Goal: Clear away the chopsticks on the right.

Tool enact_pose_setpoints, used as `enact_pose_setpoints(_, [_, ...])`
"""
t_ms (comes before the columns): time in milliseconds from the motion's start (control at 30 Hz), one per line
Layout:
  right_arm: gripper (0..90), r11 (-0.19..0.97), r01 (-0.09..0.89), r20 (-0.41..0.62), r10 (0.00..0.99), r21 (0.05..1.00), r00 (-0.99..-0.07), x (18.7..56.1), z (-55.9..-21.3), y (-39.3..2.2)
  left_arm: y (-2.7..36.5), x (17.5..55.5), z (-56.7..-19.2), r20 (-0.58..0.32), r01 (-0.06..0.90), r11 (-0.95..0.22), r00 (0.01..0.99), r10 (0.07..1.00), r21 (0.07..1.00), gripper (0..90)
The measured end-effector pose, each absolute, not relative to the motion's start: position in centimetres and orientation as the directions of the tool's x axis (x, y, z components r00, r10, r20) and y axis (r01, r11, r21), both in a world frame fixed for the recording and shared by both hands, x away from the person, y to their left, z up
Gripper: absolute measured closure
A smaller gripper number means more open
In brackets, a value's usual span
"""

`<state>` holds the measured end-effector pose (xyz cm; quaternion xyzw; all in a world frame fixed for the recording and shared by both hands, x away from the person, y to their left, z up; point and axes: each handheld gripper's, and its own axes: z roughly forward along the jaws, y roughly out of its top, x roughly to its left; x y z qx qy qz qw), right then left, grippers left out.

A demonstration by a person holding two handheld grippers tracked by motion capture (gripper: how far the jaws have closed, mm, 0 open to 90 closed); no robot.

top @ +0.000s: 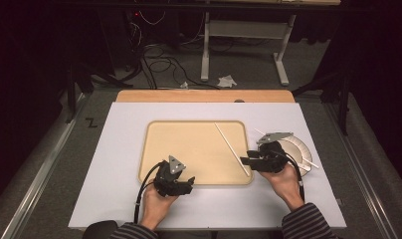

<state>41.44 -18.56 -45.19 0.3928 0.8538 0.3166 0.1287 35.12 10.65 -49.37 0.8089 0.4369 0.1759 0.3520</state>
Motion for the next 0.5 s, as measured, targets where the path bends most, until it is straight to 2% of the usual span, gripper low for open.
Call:
enact_pose_setpoints(367, [55.4, 0.499, 0.568, 0.075, 0.705, 0.654, -0.705, 40.8, -44.2, -19.7, 10.7, 34.4, -49.5, -0.018, 0.589, -0.37, 0.547, 0.837, 0.719, 29.2])
enact_pose_setpoints(500, [56.0, 0.465, 0.57, 0.103, 0.707, 0.677, -0.699, 40.9, -43.6, -20.4, 10.9, 34.0, -49.5, -0.012, 0.589, -0.371, 0.542, 0.84, 0.718, 29.3])
